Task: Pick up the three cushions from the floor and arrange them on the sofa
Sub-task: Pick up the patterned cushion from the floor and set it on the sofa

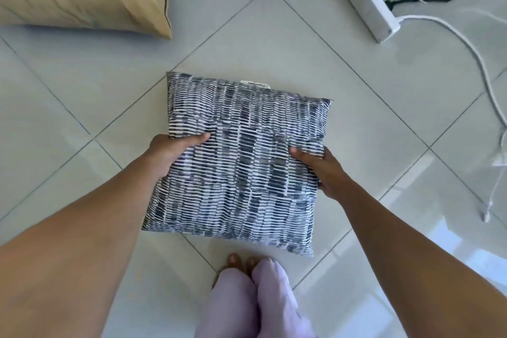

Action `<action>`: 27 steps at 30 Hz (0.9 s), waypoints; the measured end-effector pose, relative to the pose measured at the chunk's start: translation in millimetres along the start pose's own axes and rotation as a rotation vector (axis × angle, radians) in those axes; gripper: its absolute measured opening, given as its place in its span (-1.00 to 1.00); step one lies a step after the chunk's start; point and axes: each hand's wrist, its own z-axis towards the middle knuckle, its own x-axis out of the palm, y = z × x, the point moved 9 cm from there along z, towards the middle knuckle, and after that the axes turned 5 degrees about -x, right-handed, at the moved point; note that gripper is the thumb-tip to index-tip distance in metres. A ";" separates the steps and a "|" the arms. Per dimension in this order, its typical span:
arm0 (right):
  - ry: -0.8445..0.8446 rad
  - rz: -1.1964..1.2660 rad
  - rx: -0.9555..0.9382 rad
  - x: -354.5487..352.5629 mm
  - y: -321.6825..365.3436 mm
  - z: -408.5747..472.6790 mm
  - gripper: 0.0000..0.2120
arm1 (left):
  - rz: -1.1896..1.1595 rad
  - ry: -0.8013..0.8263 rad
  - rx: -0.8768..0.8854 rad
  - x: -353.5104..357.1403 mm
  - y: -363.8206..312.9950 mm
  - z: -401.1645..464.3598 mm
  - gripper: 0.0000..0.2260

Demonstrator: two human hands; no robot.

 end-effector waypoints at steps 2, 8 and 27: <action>-0.029 0.005 -0.064 0.4 43.7 -35.3 -0.77 | -0.070 -0.014 0.034 -18.4 -19.3 -50.1 -0.36; -0.090 -0.043 -0.144 -1.4 105.3 -84.2 -0.42 | -0.199 -0.007 0.076 -39.9 -36.9 -121.3 -0.49; 0.271 -0.371 -0.638 150.4 578.1 -434.5 -0.65 | -0.553 -0.026 0.497 -301.5 -192.2 -585.7 -0.75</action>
